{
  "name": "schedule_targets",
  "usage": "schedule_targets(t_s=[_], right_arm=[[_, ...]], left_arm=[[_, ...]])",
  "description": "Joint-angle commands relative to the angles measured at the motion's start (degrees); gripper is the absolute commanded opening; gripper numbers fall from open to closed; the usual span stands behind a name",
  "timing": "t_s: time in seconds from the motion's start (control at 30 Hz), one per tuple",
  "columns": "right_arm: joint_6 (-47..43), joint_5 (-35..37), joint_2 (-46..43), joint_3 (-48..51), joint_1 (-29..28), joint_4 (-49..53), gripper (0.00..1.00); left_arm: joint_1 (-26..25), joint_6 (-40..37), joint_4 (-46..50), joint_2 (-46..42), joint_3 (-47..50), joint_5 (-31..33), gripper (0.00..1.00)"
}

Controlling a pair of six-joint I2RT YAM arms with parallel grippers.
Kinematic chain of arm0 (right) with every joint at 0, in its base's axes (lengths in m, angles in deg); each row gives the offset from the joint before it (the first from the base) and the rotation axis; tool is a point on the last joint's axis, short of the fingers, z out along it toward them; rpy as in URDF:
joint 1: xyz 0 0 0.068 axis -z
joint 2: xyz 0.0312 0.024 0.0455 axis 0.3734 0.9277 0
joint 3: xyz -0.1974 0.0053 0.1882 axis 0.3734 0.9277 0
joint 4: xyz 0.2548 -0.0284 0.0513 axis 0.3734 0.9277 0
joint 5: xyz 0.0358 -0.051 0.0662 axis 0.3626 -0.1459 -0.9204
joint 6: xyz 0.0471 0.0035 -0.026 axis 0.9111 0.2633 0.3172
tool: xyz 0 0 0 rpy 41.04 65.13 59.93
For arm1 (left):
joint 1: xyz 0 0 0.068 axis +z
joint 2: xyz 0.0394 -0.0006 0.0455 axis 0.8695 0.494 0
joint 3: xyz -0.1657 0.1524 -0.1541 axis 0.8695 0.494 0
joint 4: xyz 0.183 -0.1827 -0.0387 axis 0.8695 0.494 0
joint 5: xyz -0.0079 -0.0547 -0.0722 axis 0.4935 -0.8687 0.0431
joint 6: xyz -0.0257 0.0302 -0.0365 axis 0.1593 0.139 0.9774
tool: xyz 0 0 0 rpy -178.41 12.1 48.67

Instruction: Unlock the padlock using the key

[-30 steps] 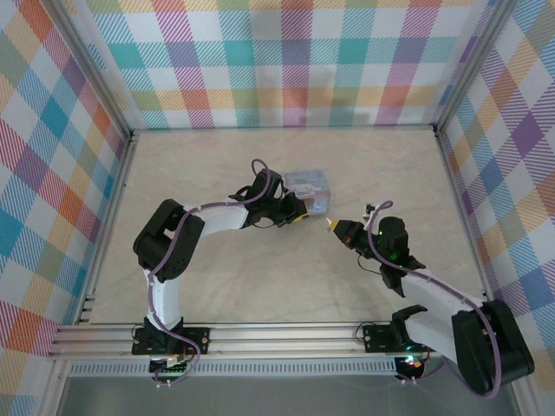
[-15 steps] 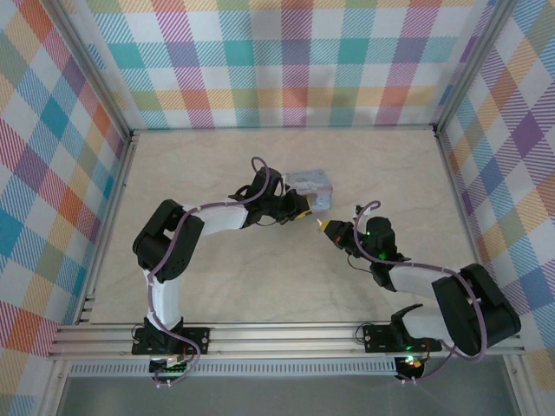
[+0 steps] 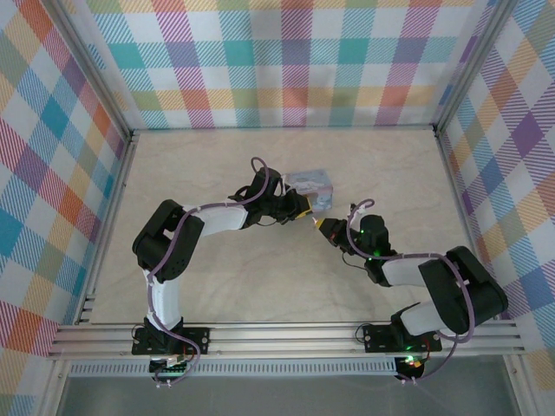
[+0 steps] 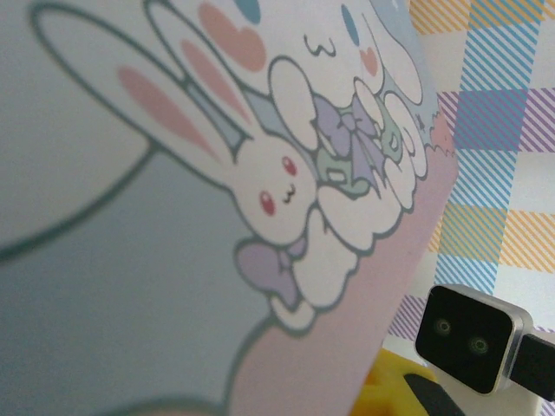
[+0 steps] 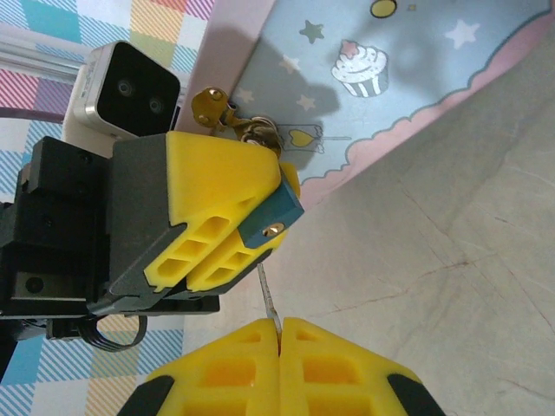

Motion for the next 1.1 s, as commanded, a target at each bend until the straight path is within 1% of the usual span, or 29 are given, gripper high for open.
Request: schedule_targets(t_s=[0.0, 0.5, 0.73, 1.07], right_arm=[[0.36, -0.03, 1.01, -1.64, -0.45, -3.86, 0.0], [0.63, 0.31, 3.06, -2.08, -0.93, -4.53, 0.0], [1.49, 0.14, 5.75, -1.68, -0.94, -8.92, 0.0], [1.51, -0.21, 6.68, -2.78, -0.9, -9.67, 0.0]], left_arm=[[0.28, 0.78, -3.34, -2.88, 0.62, -1.87, 0.1], [0.28, 1.22, -3.95, -3.42, 0.89, -1.62, 0.1], [0.28, 1.22, -3.78, -3.5, 1.06, -1.71, 0.1], [0.3, 1.22, -3.77, -3.59, 1.5, -1.51, 0.11]])
